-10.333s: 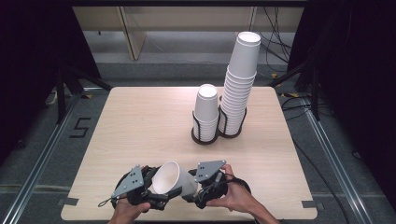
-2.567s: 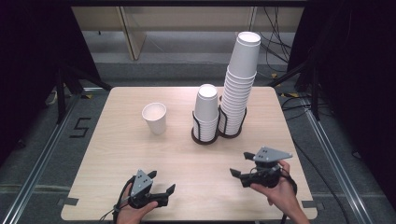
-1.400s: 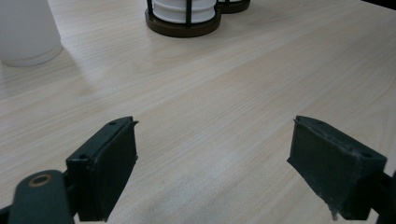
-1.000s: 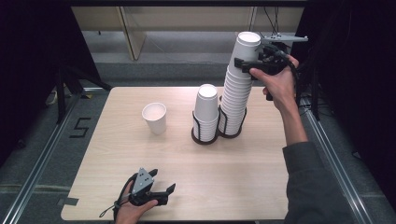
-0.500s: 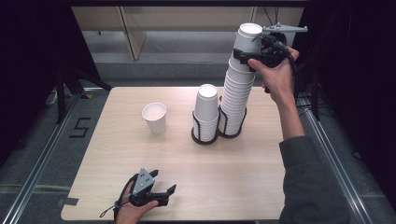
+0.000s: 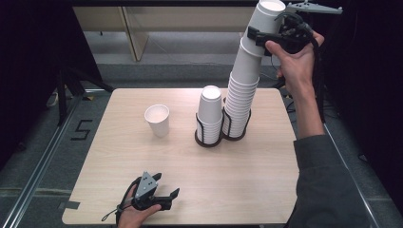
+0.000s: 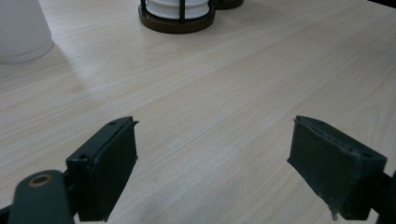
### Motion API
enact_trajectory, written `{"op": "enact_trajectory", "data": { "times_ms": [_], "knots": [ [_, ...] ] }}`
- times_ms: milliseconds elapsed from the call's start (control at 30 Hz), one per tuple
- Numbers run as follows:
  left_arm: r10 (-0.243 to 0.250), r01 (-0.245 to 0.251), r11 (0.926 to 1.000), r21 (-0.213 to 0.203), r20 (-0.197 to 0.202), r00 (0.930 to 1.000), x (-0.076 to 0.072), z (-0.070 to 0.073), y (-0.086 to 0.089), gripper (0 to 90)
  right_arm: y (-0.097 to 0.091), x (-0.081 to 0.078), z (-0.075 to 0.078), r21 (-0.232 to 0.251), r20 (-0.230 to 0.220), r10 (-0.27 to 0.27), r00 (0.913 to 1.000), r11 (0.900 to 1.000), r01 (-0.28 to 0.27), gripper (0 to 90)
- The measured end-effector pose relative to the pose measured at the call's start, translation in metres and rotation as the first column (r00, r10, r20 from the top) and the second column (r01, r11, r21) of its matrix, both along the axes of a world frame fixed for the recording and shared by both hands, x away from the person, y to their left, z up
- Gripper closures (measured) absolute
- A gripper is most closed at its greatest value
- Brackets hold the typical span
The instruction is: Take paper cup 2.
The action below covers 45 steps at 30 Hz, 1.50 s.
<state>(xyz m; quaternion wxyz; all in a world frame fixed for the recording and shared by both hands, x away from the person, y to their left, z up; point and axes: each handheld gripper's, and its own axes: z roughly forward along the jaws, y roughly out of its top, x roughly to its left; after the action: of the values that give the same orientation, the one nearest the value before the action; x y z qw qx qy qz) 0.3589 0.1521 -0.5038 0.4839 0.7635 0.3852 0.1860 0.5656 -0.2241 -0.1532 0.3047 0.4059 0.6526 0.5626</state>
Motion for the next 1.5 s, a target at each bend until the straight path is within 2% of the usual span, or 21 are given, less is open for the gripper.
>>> {"op": "enact_trajectory", "data": {
  "times_ms": [133,233,333,500,667,767,833,967,1067,1133,1167,1200,1233,1267,1300,1367,1400,1433,1467,1500],
  "knots": [
    [0.001,-0.001,1.0,0.004,0.0,1.0,0.0,0.0,0.0,14.4,-0.008,-0.007,0.008,0.016,0.017,-0.008,0.9998,0.9998,0.008,17.7],
    [0.002,-0.002,1.0,0.003,-0.002,1.0,0.0,0.0,0.0,14.4,-0.017,-0.012,0.012,0.005,0.027,-0.014,0.9995,0.9999,0.014,17.7],
    [0.006,-0.006,1.0,-0.001,-0.002,1.0,0.0,0.0,0.0,14.4,-0.027,-0.019,0.011,-0.003,0.019,-0.029,0.9994,0.9996,0.029,17.7],
    [0.011,-0.011,0.9999,0.001,0.001,0.9999,0.0,0.0,0.001,14.4,-0.045,-0.036,0.001,-0.016,0.015,-0.034,0.9993,0.9993,0.034,17.7],
    [0.013,-0.013,0.9999,-0.006,0.005,0.9999,0.0,0.0,0.0,14.4,-0.058,-0.061,-0.016,-0.059,0.016,-0.032,0.9994,0.9977,0.033,17.7],
    [0.011,-0.011,0.9999,-0.005,0.005,0.9999,0.0,0.0,0.001,14.4,-0.063,-0.075,-0.032,-0.084,0.012,-0.024,0.9996,0.9961,0.025,17.7],
    [0.007,-0.007,1.0,-0.006,0.007,1.0,0.001,0.001,0.001,14.4,-0.066,-0.084,-0.046,-0.076,0.009,-0.009,0.9999,0.997,0.01,17.7],
    [0.007,-0.007,0.9994,-0.034,0.0,1.0,0.001,0.0,0.001,14.4,-0.062,-0.098,-0.075,-0.093,-0.019,0.033,0.9993,0.9951,-0.034,17.7],
    [0.008,-0.008,0.9995,-0.032,0.001,1.0,0.002,0.0,0.002,14.4,-0.055,-0.109,-0.1,-0.081,-0.031,0.076,0.9966,0.9936,-0.079,17.7],
    [0.006,-0.006,0.9993,-0.036,0.002,1.0,0.002,0.0,0.002,14.3,-0.048,-0.114,-0.117,-0.073,-0.034,0.11,0.9934,0.9911,-0.112,17.7],
    [0.006,-0.006,0.9993,-0.038,0.004,1.0,0.002,0.001,0.002,14.3,-0.045,-0.116,-0.125,-0.086,-0.029,0.128,0.9913,0.9878,-0.13,17.7],
    [0.009,-0.009,0.9994,-0.034,0.004,1.0,0.002,0.001,0.002,14.4,-0.039,-0.12,-0.133,-0.069,-0.06,0.143,0.988,0.9868,-0.147,17.7],
    [0.009,-0.009,0.9993,-0.035,0.004,1.0,0.002,0.001,0.002,14.4,-0.034,-0.122,-0.142,-0.076,-0.054,0.155,0.9864,0.9844,-0.159,17.7],
    [0.002,-0.002,0.9991,-0.042,0.008,1.0,0.002,0.001,0.001,14.4,-0.029,-0.124,-0.15,-0.08,-0.068,0.162,0.9844,0.9826,-0.167,17.7],
    [0.004,-0.003,0.9988,-0.048,0.009,1.0,0.001,0.0,0.001,14.4,-0.025,-0.124,-0.157,-0.09,-0.061,0.18,0.9818,0.9786,-0.185,17.7],
    [0.0,0.0,0.9989,-0.046,0.01,0.9999,0.001,0.001,0.001,14.3,-0.016,-0.126,-0.17,-0.085,-0.077,0.194,0.978,0.9759,-0.201,17.7],
    [0.001,0.0,0.9989,-0.046,0.011,0.9999,0.002,0.001,0.001,14.4,-0.013,-0.124,-0.176,-0.093,-0.066,0.208,0.9759,0.9725,-0.214,17.7],
    [0.002,-0.001,0.9985,-0.054,0.01,0.9999,0.002,0.0,0.0,14.4,-0.008,-0.125,-0.183,-0.077,-0.09,0.219,0.9715,0.971,-0.226,17.7],
    [0.001,0.0,0.9987,-0.051,0.007,1.0,0.002,0.0,0.0,14.4,-0.005,-0.125,-0.188,-0.075,-0.091,0.225,0.97,0.9697,-0.232,17.7],
    [0.0,0.001,0.999,-0.046,0.006,1.0,0.002,0.0,0.0,14.4,-0.001,-0.126,-0.193,-0.059,-0.11,0.227,0.9676,0.9704,-0.234,17.7]
  ]
}}
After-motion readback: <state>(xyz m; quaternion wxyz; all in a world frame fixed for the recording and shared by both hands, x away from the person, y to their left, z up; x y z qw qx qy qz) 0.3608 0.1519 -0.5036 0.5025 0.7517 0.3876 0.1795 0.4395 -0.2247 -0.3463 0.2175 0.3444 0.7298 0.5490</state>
